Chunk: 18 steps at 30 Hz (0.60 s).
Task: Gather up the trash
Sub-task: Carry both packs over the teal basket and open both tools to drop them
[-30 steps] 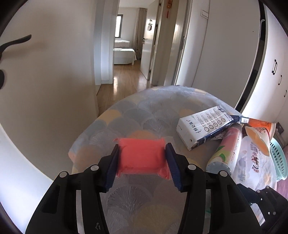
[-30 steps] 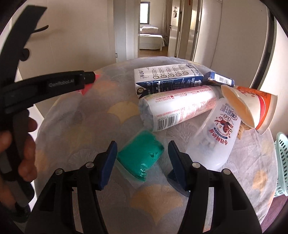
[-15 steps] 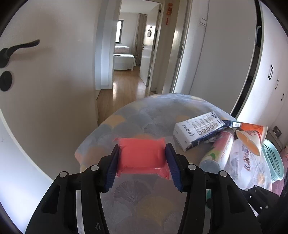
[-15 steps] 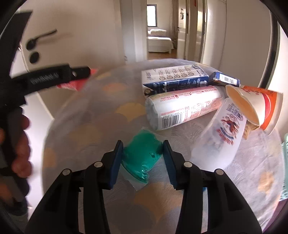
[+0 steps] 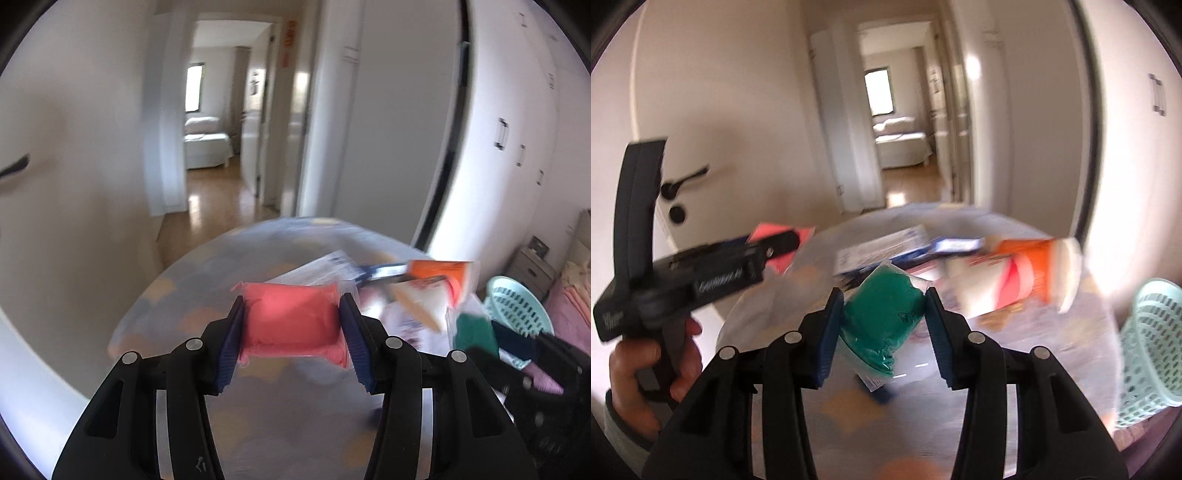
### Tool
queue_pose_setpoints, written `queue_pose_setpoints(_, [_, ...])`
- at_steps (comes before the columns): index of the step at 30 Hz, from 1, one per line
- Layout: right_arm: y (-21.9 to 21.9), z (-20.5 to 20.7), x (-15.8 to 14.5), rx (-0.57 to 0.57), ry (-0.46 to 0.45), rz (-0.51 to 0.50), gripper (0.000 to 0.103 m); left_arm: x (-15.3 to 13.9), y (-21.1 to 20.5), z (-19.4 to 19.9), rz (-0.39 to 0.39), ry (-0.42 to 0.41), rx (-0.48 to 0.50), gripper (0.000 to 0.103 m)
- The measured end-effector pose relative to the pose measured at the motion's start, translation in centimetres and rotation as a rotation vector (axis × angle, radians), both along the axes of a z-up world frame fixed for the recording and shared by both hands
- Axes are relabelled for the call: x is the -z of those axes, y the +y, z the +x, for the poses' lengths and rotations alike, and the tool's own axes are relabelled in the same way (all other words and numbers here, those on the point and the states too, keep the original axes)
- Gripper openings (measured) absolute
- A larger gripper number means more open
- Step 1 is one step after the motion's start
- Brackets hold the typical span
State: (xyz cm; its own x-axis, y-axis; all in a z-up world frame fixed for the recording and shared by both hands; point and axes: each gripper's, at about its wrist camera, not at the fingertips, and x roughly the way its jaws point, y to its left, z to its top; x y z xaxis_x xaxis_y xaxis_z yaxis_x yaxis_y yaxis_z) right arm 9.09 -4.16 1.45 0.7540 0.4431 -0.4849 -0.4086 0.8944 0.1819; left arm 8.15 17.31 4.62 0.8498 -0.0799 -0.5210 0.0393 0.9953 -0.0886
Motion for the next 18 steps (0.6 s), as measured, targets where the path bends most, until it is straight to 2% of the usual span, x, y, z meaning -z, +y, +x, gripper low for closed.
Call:
queue_pose_setpoints(5, [-6.4, 0.6, -1.9, 0.129, -0.034, 0.042, 0.041, -1.5, -6.3, 1.3, -0.022, -0.015, 0.126, 0.049])
queue_pose_setpoints(9, [-11.9, 1.1, -3.2, 0.251, -0.064, 0.072, 0.041, -2.5, -12.2, 2.3, 0.013, -0.040, 0.215, 0.049])
queue_pose_setpoints(15, [-20.0, 1.8, -2.8, 0.423, -0.056, 0.115, 0.041, -2.3, -21.3, 4.4, 0.033, -0.031, 0.355, 0.049])
queue_pose_setpoints(18, [-24.5, 2.3, -1.8, 0.500, -0.013, 0.163, 0.042, -1.5, -25.6, 5.8, 0.030, -0.007, 0.418, 0.049])
